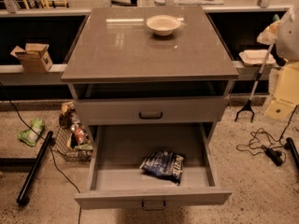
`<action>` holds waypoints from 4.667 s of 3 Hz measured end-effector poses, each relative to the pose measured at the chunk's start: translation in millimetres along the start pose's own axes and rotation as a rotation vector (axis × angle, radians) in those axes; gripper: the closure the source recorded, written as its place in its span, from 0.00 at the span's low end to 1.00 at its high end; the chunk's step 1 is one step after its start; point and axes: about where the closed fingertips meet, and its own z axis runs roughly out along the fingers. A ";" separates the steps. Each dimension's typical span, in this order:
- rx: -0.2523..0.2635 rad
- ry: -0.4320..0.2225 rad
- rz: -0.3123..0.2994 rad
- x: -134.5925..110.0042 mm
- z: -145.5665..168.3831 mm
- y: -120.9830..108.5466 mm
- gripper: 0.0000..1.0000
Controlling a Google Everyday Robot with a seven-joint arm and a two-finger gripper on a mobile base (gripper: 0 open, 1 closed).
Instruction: Pick blue chip bag from middle drawer and place on counter
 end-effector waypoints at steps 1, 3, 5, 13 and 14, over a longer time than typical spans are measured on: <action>0.000 0.000 0.000 0.0 0.0 0.0 0.00; -0.084 -0.072 0.112 6.6 80.0 10.3 0.00; -0.120 -0.246 0.171 -3.6 194.8 30.3 0.00; -0.251 -0.339 0.257 32.6 489.5 42.9 0.00; -0.248 -0.342 0.252 30.3 492.0 42.0 0.00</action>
Offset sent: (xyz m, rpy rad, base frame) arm 0.0148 -0.0009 -0.0605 0.0887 0.0870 -0.0741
